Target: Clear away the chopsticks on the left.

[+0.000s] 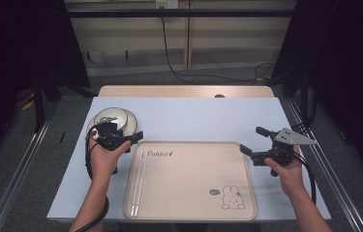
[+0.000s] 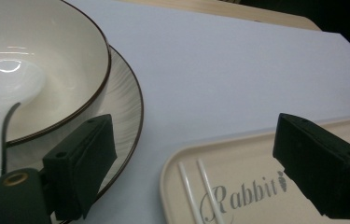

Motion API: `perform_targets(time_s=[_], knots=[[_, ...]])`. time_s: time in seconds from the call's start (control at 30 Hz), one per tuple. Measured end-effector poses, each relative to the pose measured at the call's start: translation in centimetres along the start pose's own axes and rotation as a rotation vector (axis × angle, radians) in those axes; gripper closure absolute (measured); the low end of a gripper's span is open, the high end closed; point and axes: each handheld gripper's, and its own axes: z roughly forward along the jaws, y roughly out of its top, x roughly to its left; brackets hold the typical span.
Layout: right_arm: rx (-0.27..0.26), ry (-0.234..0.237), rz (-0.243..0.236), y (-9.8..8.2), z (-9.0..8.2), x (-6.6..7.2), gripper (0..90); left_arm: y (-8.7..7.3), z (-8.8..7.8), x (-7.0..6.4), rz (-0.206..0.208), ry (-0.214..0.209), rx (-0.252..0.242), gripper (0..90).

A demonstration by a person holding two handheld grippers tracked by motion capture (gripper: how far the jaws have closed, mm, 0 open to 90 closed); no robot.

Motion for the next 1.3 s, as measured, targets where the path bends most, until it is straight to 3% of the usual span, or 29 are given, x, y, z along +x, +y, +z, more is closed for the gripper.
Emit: perform_targets(time_s=[0.07,0.13,0.77,0.93,1.3], knots=[[0.003,-0.001,-0.006,0.0,0.0,0.0,2.9,0.0,-0.1,0.1,-0.014,-0.001,-0.012,12.9],[0.004,-0.01,-0.005,0.0,-0.1,0.0,2.9,0.0,-0.3,0.3,0.003,0.006,0.0,12.9],[0.003,-0.002,-0.009,0.0,0.0,0.0,2.9,-0.4,-1.4,1.5,-0.01,0.022,0.0,14.1],[0.002,-0.005,-0.008,0.1,0.0,0.0,2.9,-0.4,-1.7,1.8,0.012,0.029,0.015,13.9],[0.006,-0.003,-0.013,0.1,0.2,0.1,3.0,-0.6,-2.4,2.6,0.006,0.041,0.022,16.1]])
